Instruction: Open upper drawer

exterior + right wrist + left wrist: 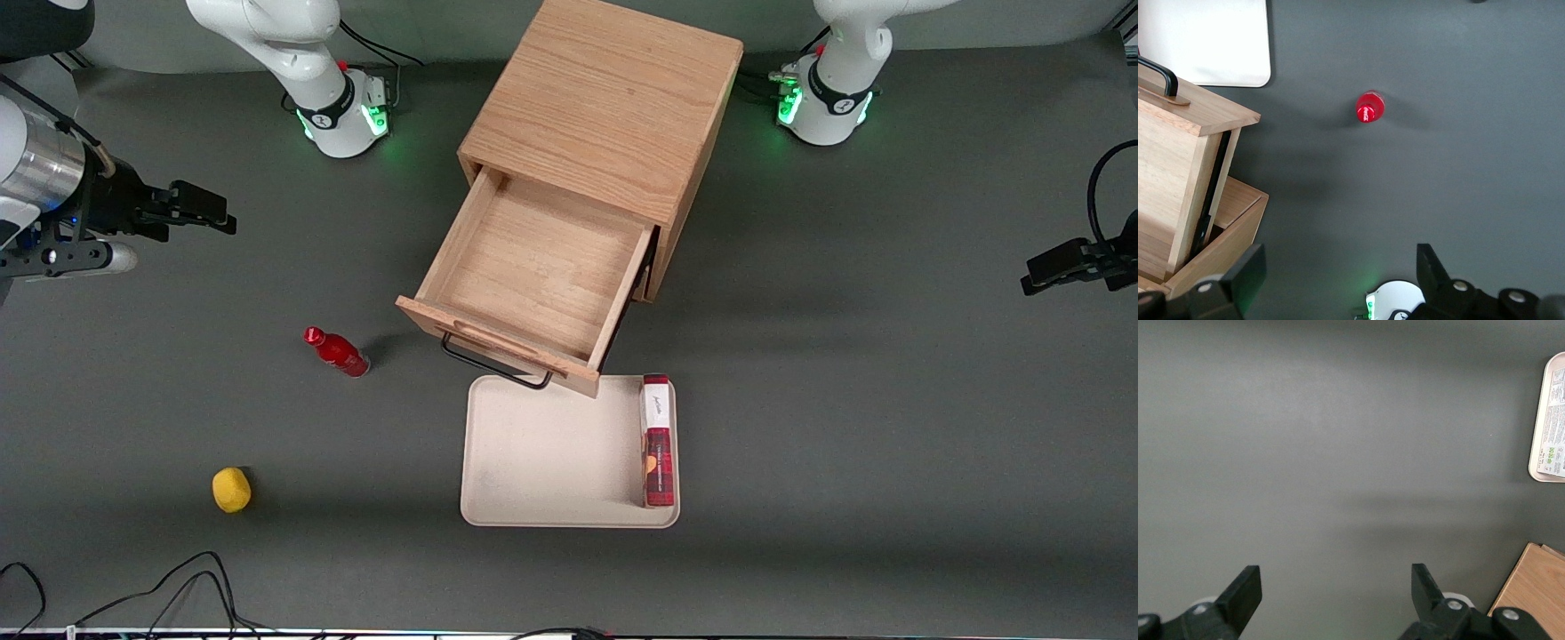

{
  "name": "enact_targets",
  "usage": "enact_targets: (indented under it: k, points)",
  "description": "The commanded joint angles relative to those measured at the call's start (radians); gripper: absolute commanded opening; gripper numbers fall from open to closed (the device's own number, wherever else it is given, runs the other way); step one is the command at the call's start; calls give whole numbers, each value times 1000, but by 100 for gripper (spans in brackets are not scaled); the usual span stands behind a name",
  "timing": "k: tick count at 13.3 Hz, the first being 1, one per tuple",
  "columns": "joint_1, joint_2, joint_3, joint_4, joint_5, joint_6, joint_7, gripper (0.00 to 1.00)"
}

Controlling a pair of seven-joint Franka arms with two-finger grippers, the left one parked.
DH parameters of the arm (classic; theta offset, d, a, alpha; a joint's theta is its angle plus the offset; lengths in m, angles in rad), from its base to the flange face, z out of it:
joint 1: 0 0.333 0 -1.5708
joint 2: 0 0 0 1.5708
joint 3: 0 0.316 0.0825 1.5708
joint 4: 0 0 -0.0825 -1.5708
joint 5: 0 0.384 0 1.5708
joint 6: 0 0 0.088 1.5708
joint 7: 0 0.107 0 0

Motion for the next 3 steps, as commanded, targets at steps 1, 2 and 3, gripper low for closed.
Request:
enact_targets:
  k: [1, 2, 3]
  points:
    - [21, -15, -55, 11, 10, -8, 29, 100]
    - [88, -16, -119, 11, 10, -10, 34, 100]
    - [165, -18, -203, 10, 10, -13, 35, 100]
